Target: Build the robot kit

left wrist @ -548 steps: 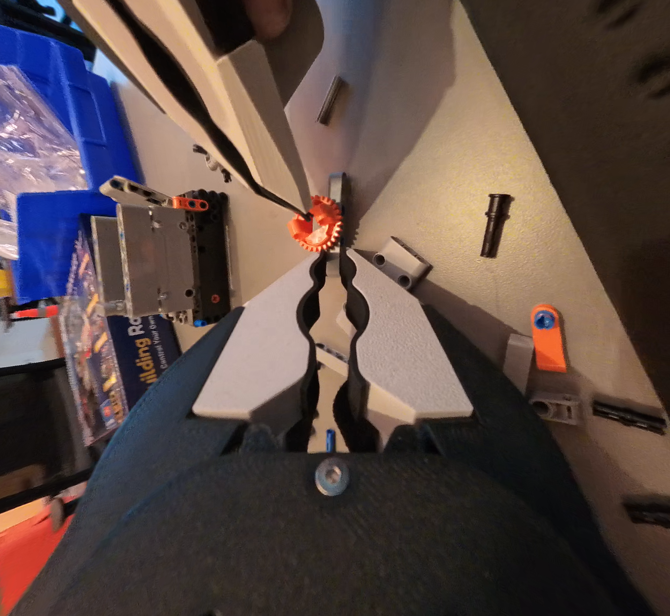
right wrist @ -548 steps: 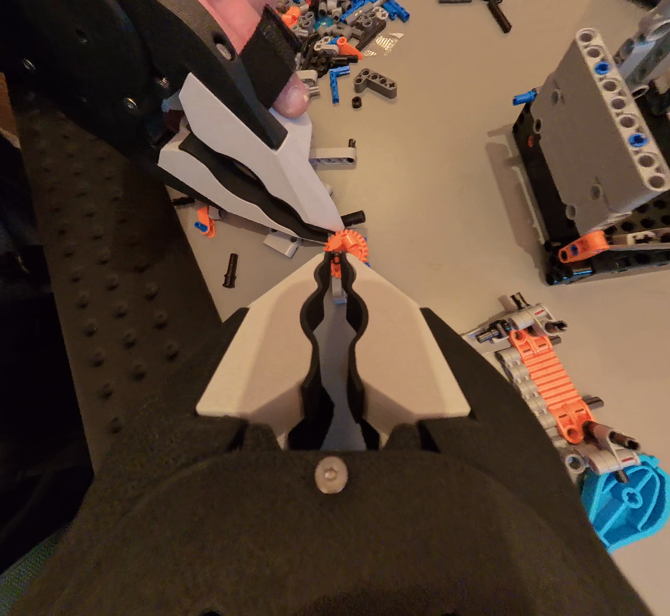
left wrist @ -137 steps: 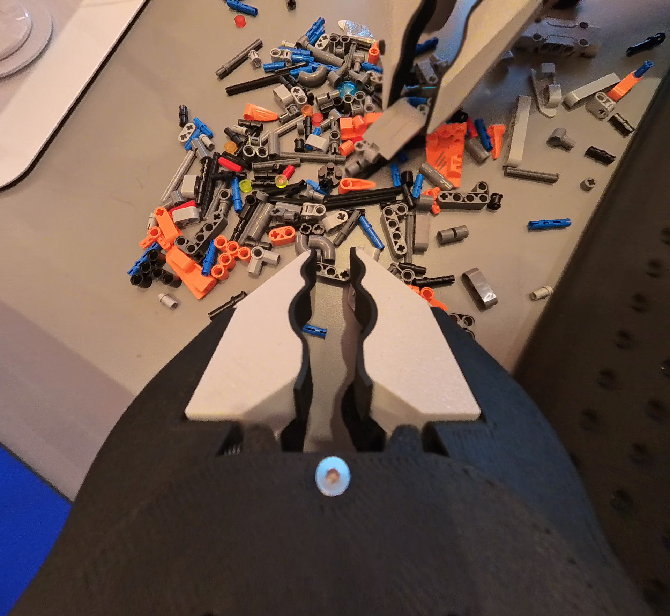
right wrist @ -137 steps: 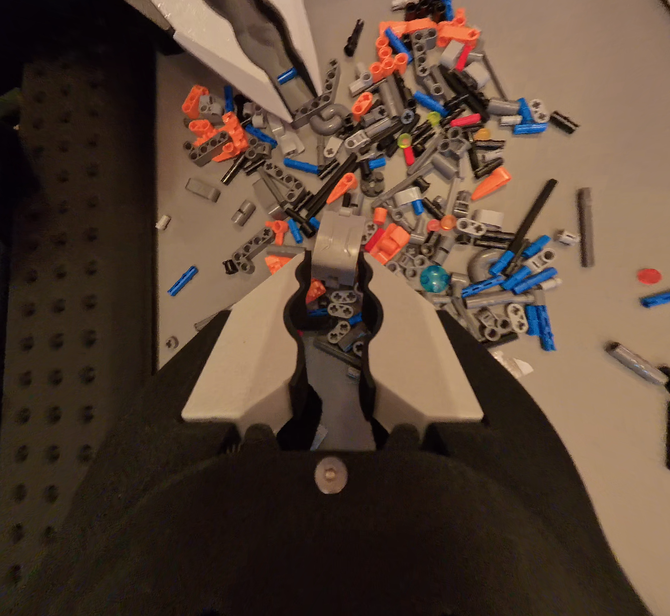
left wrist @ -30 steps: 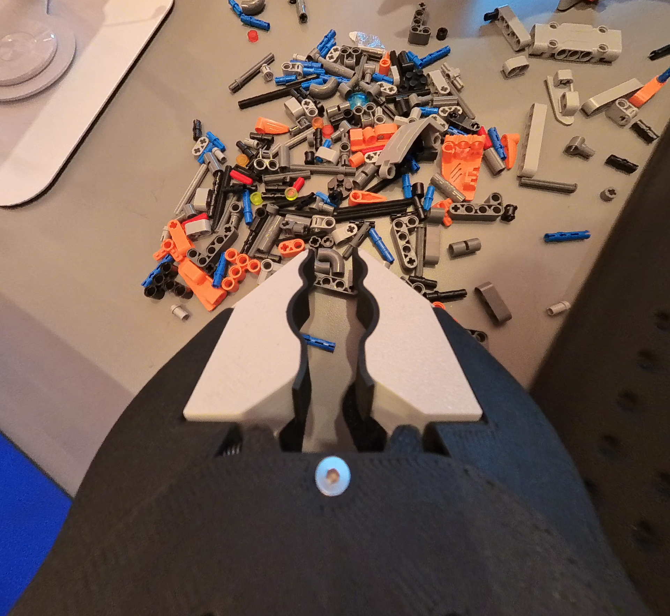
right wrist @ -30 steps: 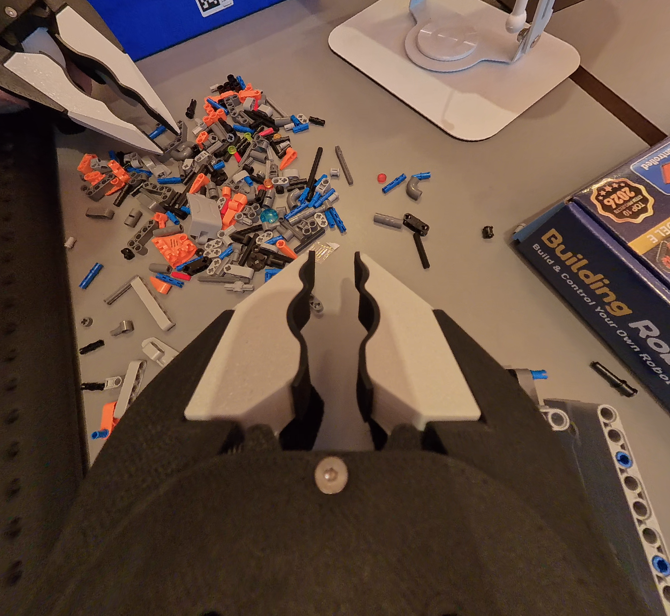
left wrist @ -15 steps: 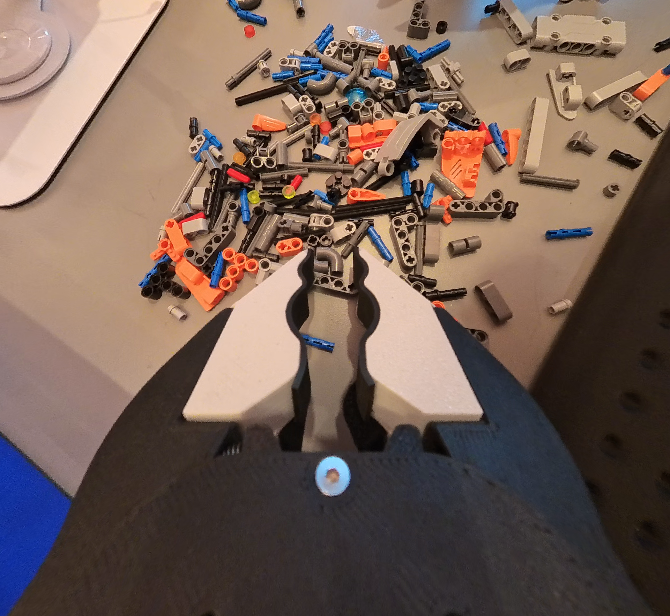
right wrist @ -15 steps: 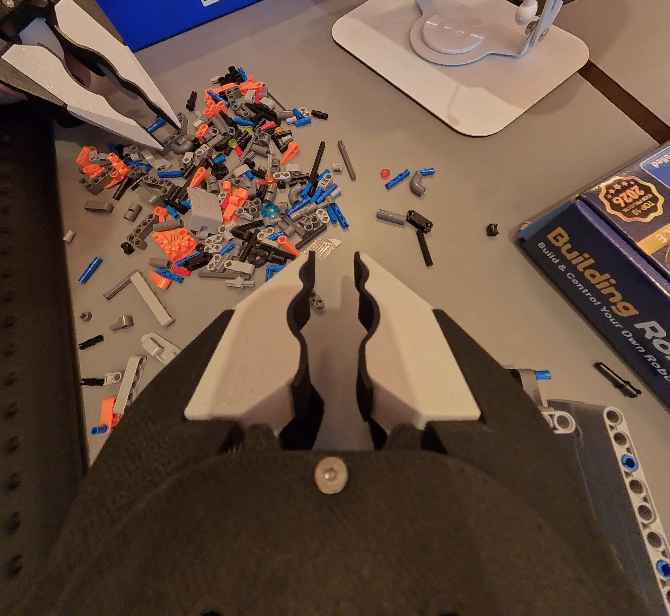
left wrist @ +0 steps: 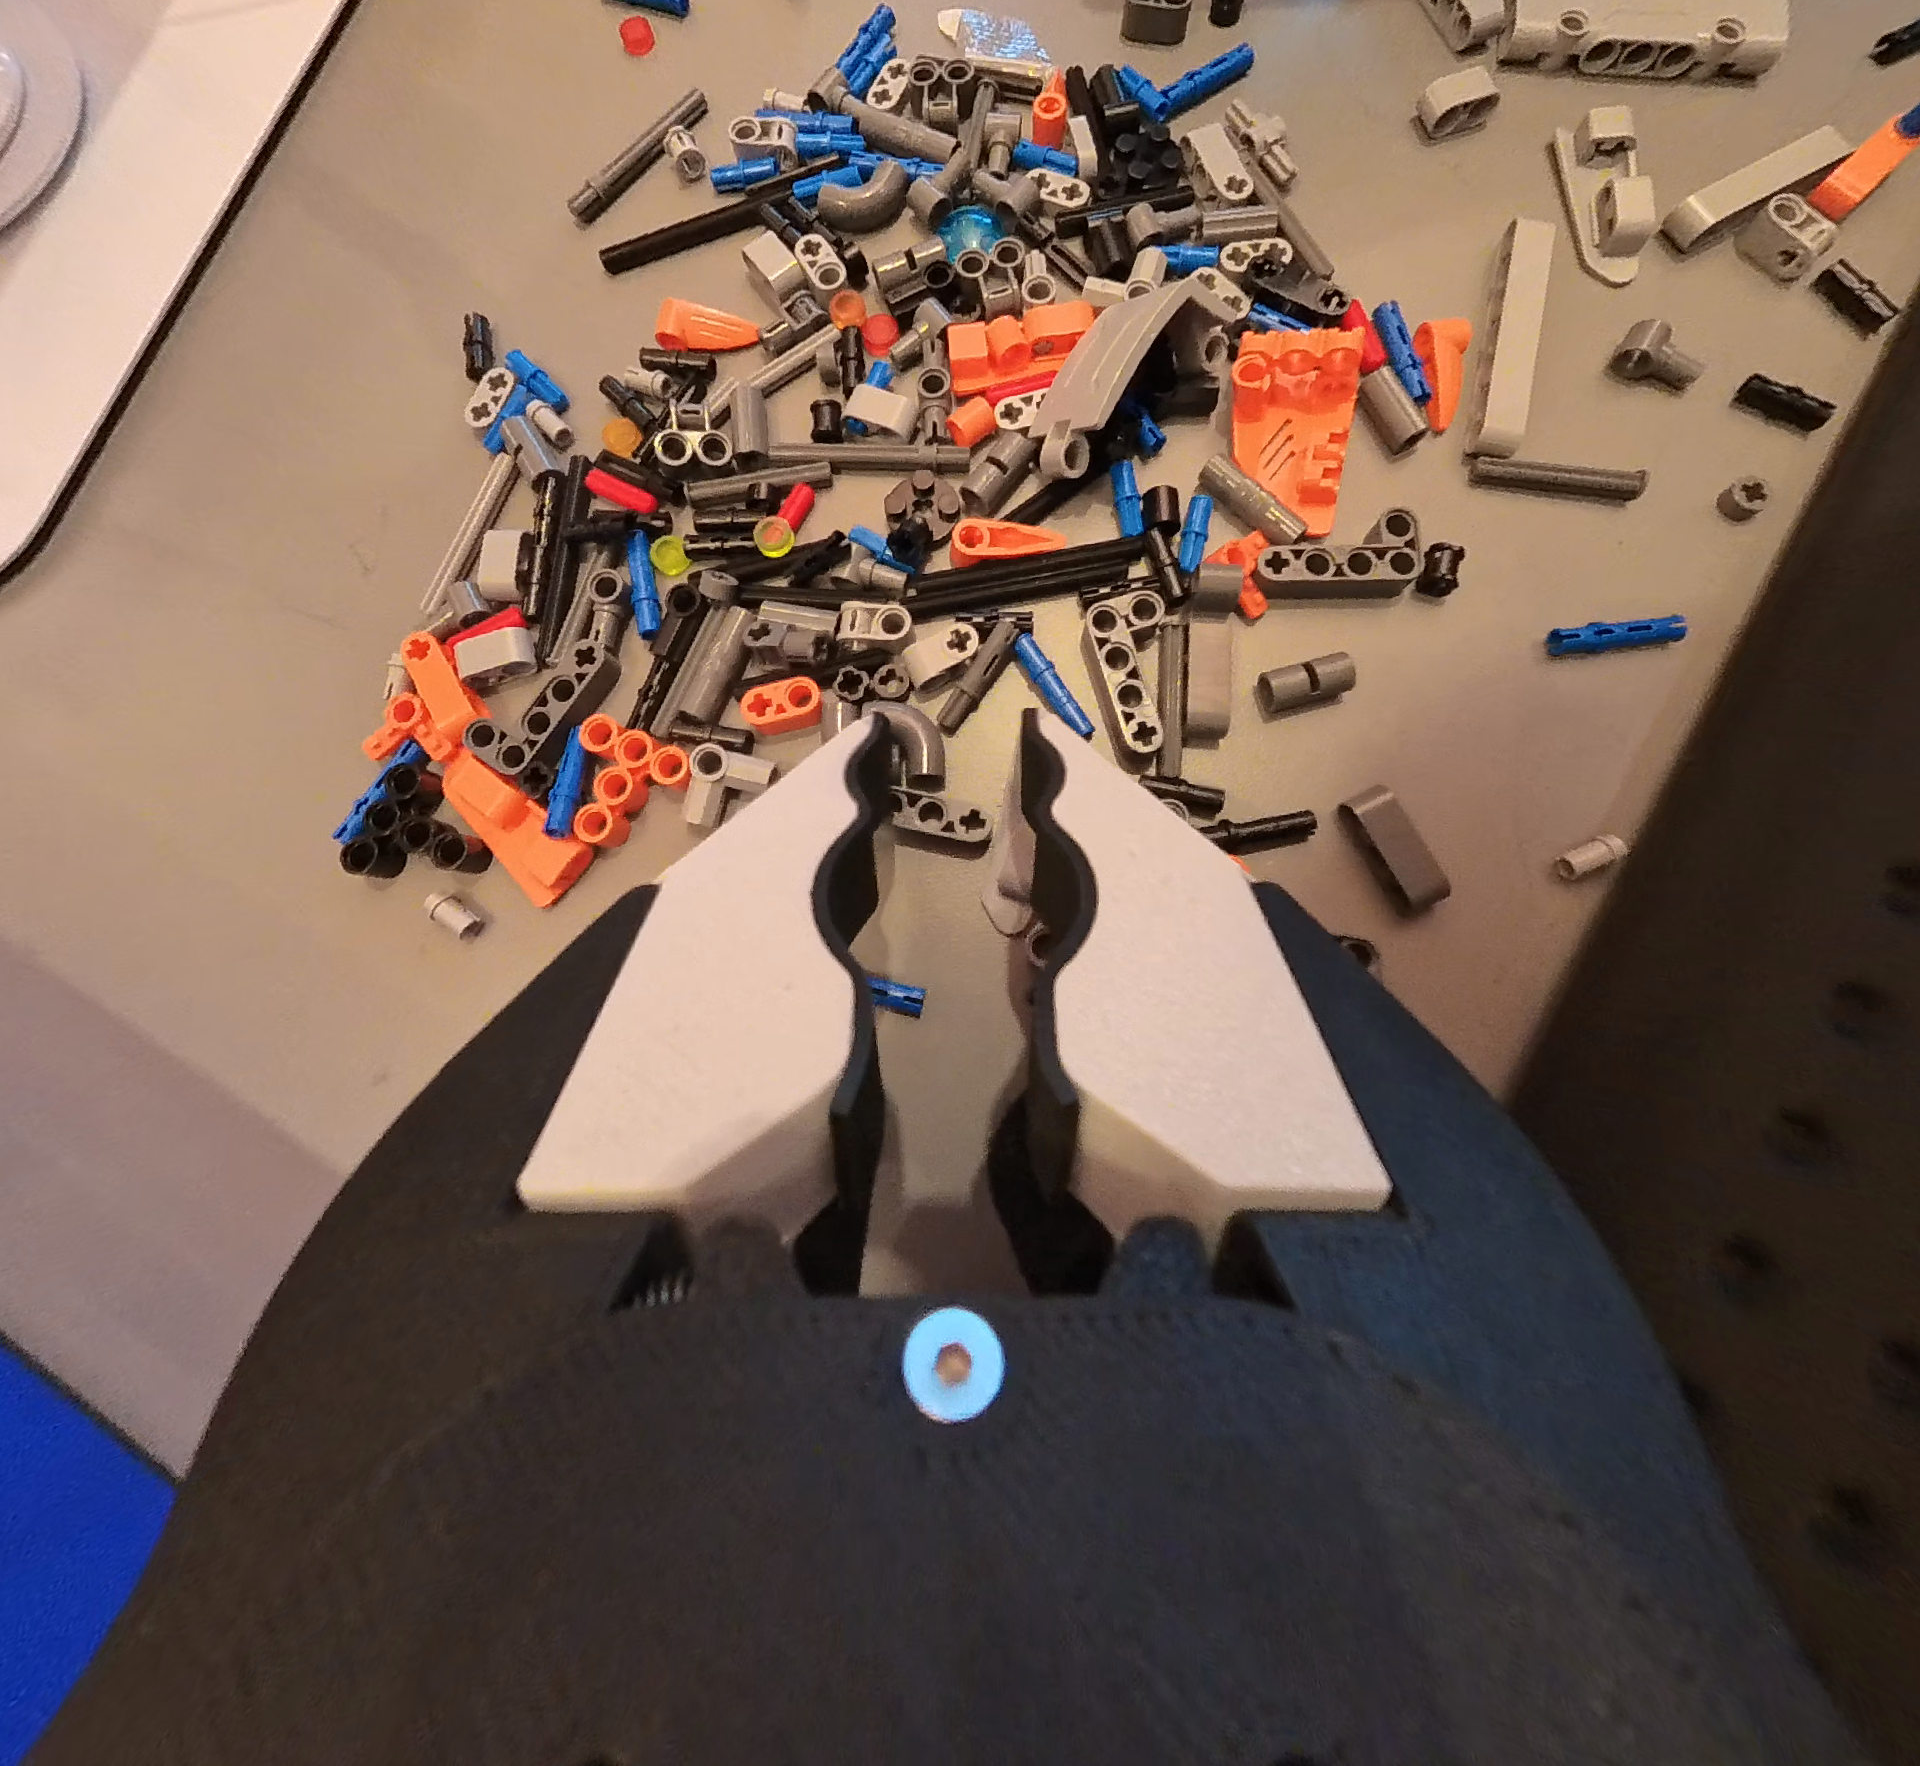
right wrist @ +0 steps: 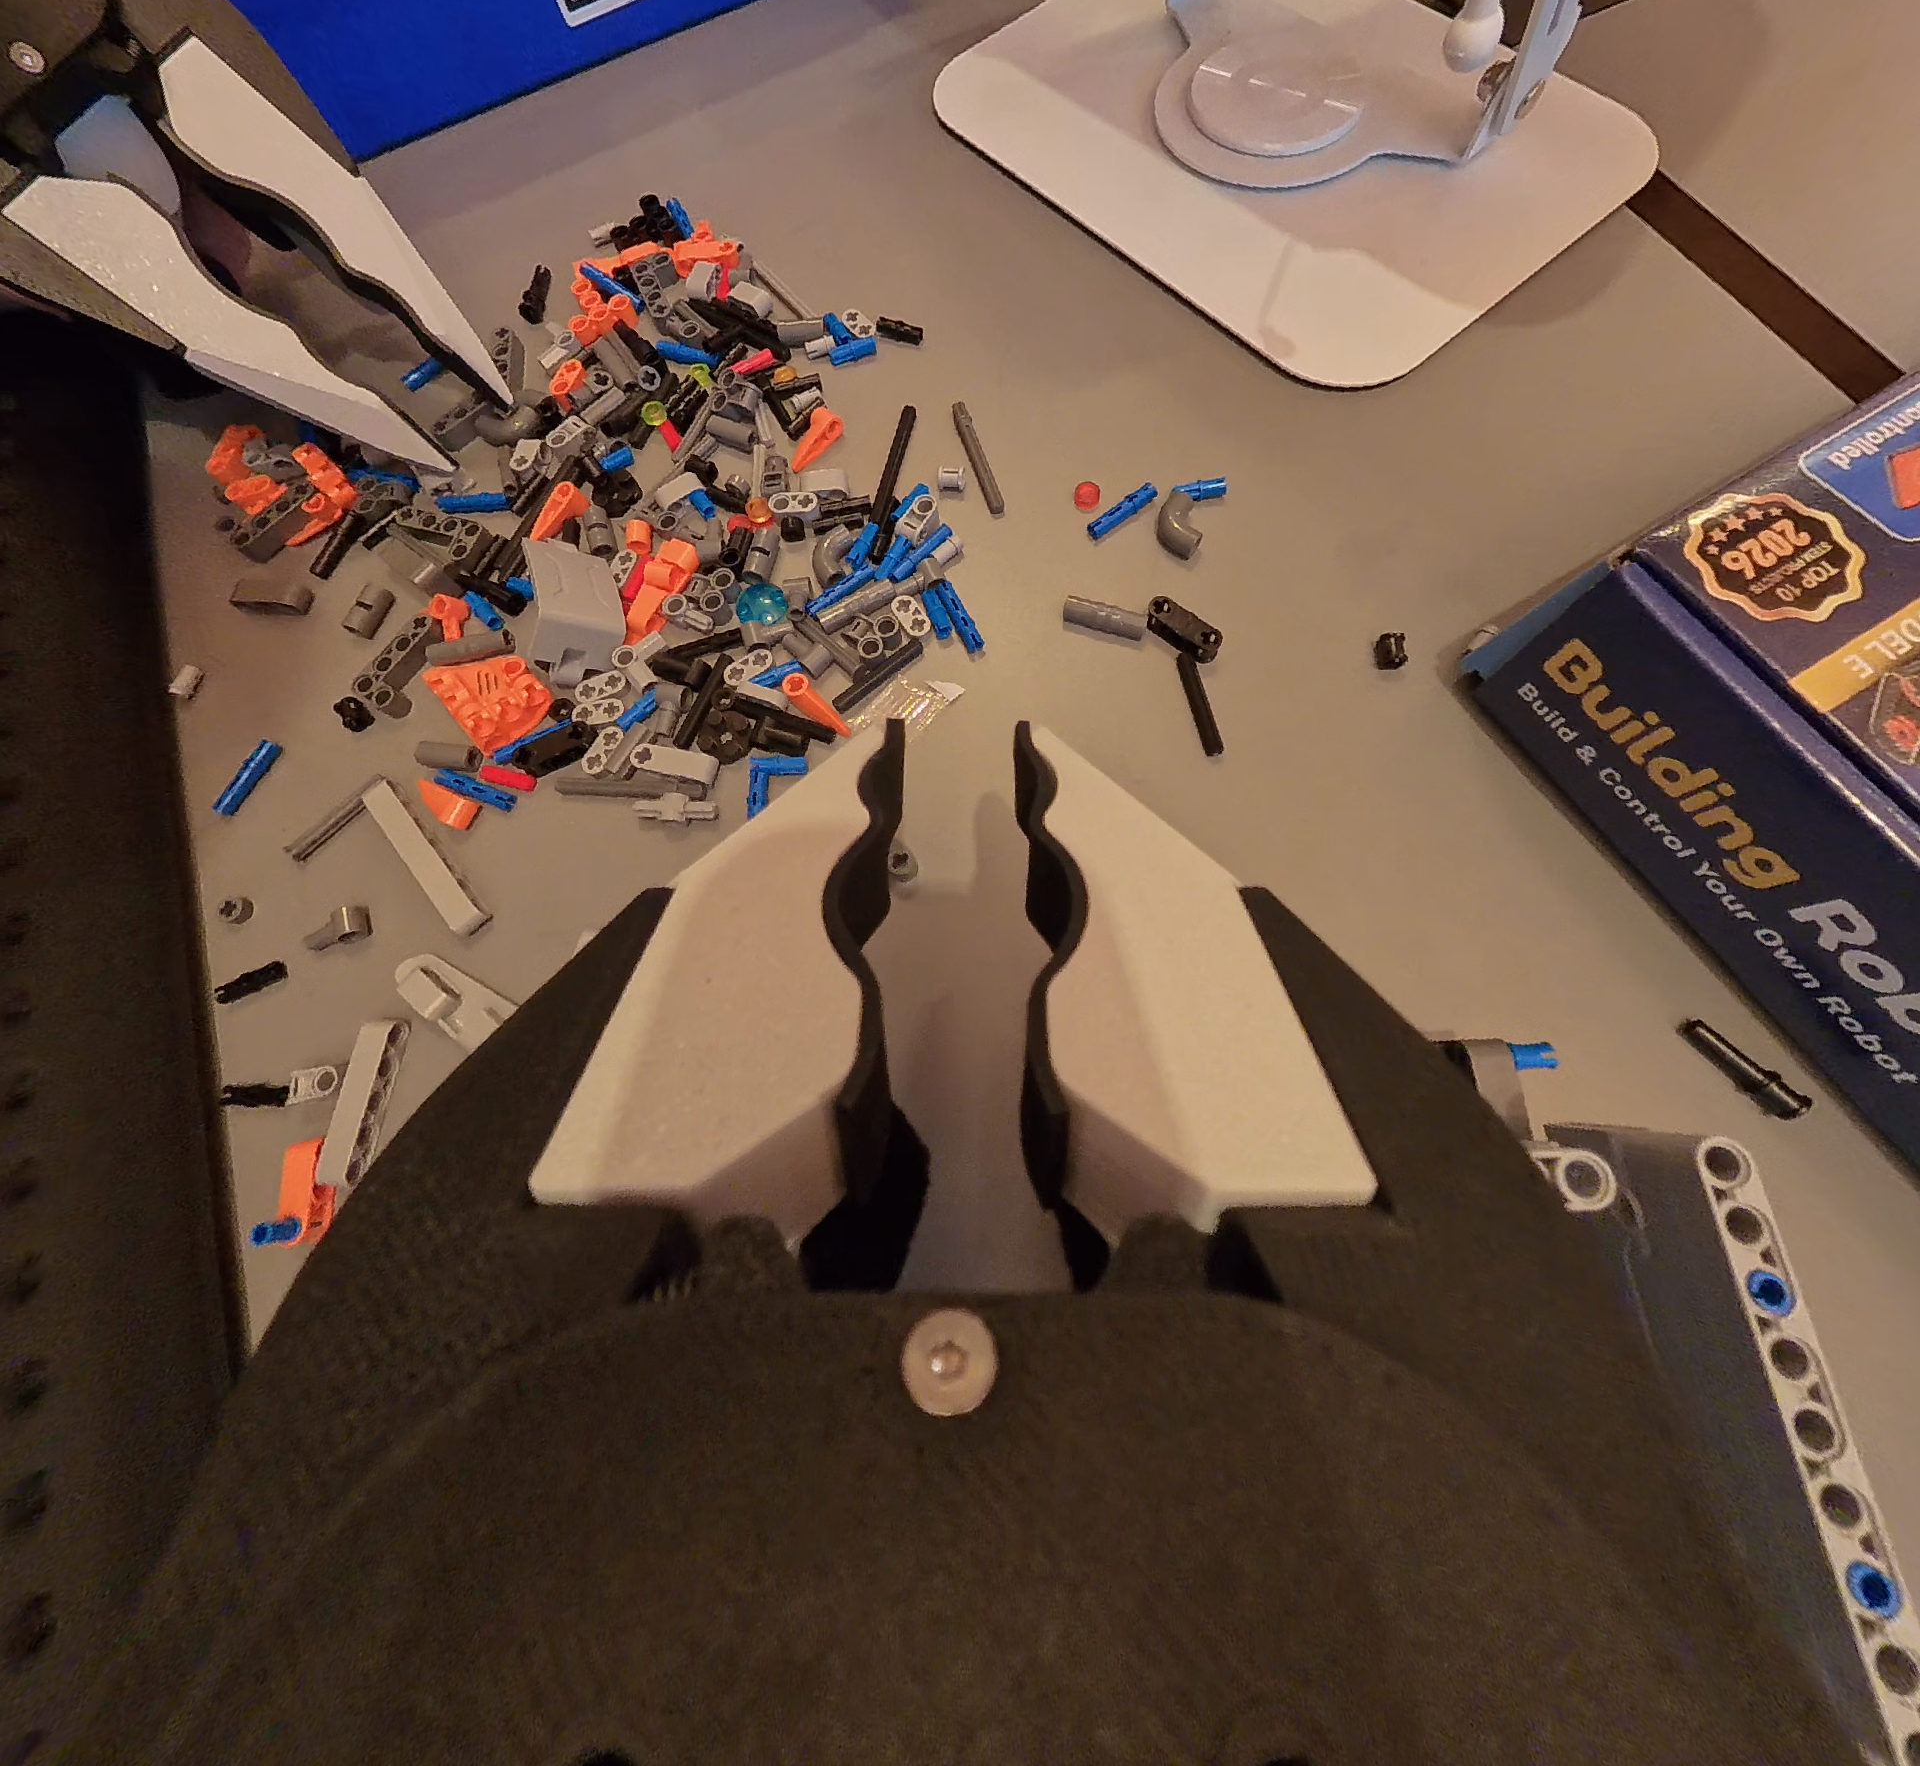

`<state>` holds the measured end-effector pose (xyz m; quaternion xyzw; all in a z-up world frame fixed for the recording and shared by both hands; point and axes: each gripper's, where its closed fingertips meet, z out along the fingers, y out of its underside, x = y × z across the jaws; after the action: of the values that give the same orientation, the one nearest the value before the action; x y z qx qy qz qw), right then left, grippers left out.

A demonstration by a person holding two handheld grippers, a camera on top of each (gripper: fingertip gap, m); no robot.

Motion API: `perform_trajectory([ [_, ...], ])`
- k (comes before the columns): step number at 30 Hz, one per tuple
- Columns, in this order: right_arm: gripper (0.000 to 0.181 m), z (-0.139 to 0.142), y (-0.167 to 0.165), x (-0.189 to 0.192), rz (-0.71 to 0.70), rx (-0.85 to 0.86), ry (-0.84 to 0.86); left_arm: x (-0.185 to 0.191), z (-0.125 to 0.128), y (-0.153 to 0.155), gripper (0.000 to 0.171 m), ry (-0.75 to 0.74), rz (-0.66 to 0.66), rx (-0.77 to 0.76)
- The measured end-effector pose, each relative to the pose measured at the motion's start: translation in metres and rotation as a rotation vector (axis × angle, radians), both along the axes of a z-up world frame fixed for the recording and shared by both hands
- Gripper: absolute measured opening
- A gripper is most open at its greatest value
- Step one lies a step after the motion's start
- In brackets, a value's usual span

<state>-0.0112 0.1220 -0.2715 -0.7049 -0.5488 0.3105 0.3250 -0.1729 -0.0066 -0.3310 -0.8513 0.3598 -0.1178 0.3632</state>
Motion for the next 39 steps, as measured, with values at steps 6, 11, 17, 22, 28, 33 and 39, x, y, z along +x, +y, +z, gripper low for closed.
perform_trajectory([
  [6,0.019,0.004,0.006,0.007,-0.025,0.015,0.009,0.006,-0.001,-0.004,0.022,0.004,-0.037,-0.004],
  [11,0.020,0.039,0.030,0.032,-0.151,0.096,0.128,0.008,0.001,-0.005,0.022,0.002,-0.052,0.008],
  [17,0.020,0.092,0.061,0.084,-0.360,0.175,0.358,0.008,0.002,-0.004,0.023,-0.016,-0.046,0.006],
  [22,0.020,0.103,0.069,0.106,-0.420,0.174,0.418,0.011,0.000,-0.005,0.023,0.002,-0.056,0.000],
  [28,0.020,0.100,0.066,0.101,-0.403,0.170,0.404,0.015,0.000,-0.006,0.023,0.012,-0.066,0.004],
  [33,0.021,0.097,0.066,0.098,-0.395,0.165,0.390,0.017,-0.001,-0.008,0.022,0.024,-0.077,0.010],
  [39,0.022,0.087,0.070,0.097,-0.404,0.159,0.350,0.016,0.001,-0.007,0.022,0.016,-0.073,0.018],
])
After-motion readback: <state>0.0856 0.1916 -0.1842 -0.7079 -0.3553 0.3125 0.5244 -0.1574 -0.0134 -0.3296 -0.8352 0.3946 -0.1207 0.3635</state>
